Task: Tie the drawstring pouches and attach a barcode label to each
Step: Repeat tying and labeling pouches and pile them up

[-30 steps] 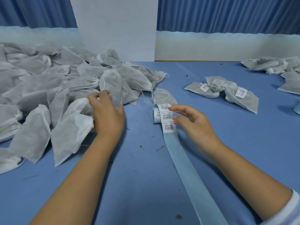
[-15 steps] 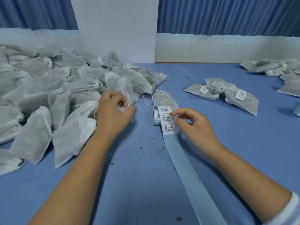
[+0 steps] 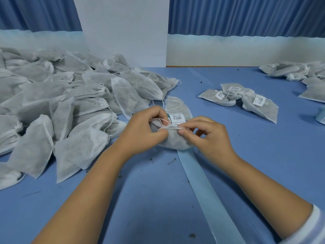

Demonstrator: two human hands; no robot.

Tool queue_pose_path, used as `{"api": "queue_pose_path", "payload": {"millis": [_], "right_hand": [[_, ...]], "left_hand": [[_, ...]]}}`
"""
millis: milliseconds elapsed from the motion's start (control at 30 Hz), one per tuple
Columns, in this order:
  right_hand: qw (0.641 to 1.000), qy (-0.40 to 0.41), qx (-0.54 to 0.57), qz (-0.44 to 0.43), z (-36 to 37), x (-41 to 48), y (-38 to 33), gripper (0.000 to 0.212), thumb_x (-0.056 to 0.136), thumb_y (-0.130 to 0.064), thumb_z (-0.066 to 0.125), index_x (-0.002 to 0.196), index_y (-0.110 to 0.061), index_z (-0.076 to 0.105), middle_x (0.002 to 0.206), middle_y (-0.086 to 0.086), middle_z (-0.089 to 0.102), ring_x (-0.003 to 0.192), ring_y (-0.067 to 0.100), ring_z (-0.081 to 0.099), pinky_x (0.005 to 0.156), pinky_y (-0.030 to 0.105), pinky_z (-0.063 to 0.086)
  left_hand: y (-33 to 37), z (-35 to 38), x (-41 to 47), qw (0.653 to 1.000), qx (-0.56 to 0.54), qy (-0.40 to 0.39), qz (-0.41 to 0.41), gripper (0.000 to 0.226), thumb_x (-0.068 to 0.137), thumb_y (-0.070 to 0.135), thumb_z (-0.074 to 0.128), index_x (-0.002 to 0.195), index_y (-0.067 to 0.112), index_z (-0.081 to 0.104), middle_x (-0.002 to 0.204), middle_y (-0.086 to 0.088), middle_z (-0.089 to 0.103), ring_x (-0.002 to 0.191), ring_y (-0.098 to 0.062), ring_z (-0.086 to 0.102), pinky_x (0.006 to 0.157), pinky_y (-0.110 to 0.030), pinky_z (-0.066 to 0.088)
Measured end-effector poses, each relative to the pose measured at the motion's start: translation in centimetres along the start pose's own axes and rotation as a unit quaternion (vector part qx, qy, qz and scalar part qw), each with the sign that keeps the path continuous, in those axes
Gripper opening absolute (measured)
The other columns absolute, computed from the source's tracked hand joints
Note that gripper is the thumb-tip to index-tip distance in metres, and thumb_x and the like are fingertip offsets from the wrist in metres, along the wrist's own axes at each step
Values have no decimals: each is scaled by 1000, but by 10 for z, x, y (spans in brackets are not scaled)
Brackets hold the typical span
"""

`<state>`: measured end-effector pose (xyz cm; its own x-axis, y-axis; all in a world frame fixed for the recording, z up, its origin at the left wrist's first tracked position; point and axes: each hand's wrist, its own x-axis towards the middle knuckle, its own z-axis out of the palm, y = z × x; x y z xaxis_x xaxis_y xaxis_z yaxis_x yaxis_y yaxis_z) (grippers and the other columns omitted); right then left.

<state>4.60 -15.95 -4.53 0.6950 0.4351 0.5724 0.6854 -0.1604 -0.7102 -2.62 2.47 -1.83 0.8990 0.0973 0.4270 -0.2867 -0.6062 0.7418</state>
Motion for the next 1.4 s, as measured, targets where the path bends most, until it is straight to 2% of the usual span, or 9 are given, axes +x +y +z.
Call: {"api": "queue_pose_path", "payload": {"millis": [267,367,500,633,733,900,1100,1233,1400], "right_hand": [[986,64,101,115,-6,6,-7,11,90,-18,68,83,-23,74,70,-17,62,60,3,54,60,15,44],[956,53,225,180,-10,8,-12,12,93,-16,63,86,-15,73,64,-10,63,57,7,55,60,17,48],[914,-36,362,180,-9,7,-16,14,87,-20,61,88,-10,71,77,5,71,69,14,66,67,21,54],[895,-80,410,156,-11,5,-18,21,89,-17,56,84,-17,77,82,8,73,73,17,68,71,24,54],[866,-49,465,175,-14,8,-20,21,87,-14,56,84,-16,76,78,8,71,70,17,67,69,26,55],[806,59,534,248,-20,15,-18,16,89,-10,55,86,-11,71,72,7,69,66,16,66,63,24,54],[903,86,267,326,-16,14,-12,47,91,-6,59,133,-22,44,80,0,69,47,10,51,53,21,46],[973,25,131,189,-10,6,-18,37,90,-3,63,120,-24,59,105,-7,65,46,10,47,48,17,44],[963,-130,158,177,-1,-3,-22,23,92,-7,64,112,-19,65,104,3,71,46,19,59,47,26,50]], "left_hand": [[-15,-12,3,997,35,13,-61,56,72,15,60,126,28,54,100,13,63,58,-2,48,60,-8,36],[-17,-18,4,988,121,73,-63,53,79,14,60,131,18,54,119,6,56,81,9,50,76,0,32],[3,-7,0,977,170,55,112,49,76,31,71,121,12,64,120,2,62,114,-12,55,109,-34,34],[13,14,-6,994,71,-62,50,58,80,33,81,129,20,54,107,14,71,107,22,48,120,-41,21],[9,14,-4,995,64,-81,7,65,82,28,80,136,20,44,100,16,71,107,11,53,113,-32,29],[-2,6,0,991,124,-45,-14,10,91,21,70,101,20,69,77,19,66,84,-4,62,106,-31,36],[-8,-5,1,994,49,-65,-70,14,92,31,68,83,29,79,80,12,76,91,-11,67,112,-11,22],[-6,0,-1,993,9,-89,-72,9,89,33,72,85,32,80,73,13,73,71,1,58,76,-14,44],[0,1,-2,994,-12,-93,-49,10,91,26,71,89,31,80,73,12,73,73,0,64,79,-13,46]]}}
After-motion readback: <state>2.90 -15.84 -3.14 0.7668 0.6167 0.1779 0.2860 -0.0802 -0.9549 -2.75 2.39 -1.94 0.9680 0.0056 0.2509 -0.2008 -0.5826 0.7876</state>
